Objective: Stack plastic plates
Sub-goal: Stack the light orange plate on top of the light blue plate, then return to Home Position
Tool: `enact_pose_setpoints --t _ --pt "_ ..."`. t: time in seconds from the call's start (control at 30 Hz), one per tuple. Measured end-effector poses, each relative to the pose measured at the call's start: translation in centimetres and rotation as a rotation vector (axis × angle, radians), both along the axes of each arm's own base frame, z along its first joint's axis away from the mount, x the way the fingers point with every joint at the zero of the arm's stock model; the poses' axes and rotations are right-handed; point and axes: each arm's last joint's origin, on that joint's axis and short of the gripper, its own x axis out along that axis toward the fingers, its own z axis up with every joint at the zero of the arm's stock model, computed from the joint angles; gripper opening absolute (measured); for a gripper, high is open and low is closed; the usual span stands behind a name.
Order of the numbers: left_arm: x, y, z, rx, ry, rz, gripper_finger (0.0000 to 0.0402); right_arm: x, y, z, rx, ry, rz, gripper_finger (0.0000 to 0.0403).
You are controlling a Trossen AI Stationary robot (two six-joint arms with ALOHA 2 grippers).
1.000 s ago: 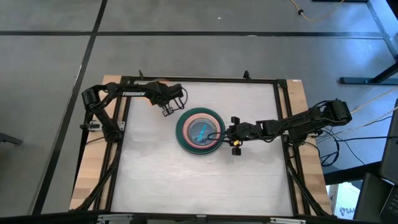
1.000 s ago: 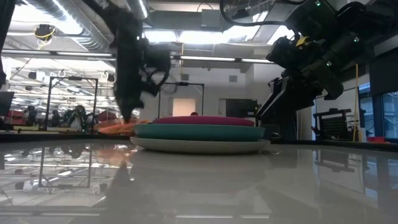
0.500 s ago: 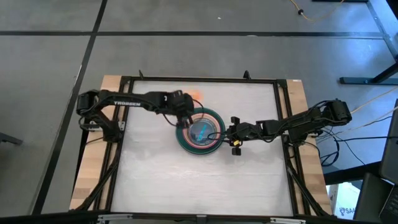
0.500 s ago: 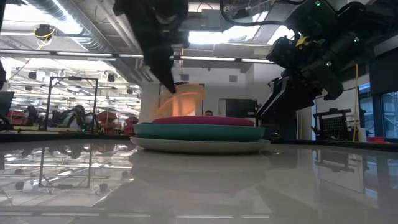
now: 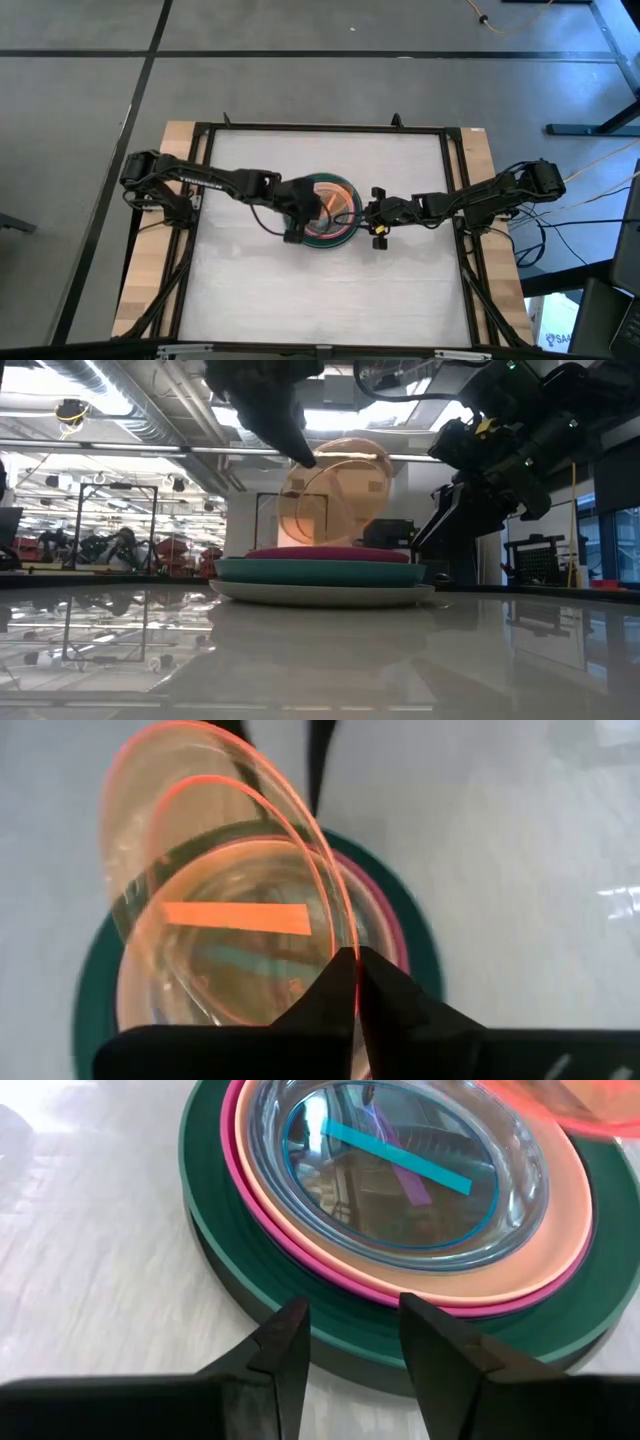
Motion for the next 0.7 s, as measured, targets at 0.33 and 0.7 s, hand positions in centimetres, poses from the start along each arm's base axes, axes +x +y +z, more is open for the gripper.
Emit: enact_pose_setpoints --t 0.33,0.7 --pt "-0.2 -1.4 -1.9 -0.005 0.035 -0.008 0.0014 0.0 0.0 0.0 0.002 -0.005 -0.006 0.0145" --pt "-0.5 -1.1 -3.2 0.033 0.02 0.021 0.0021 0.0 0.0 0.0 0.004 -0.006 -0.007 0.0145"
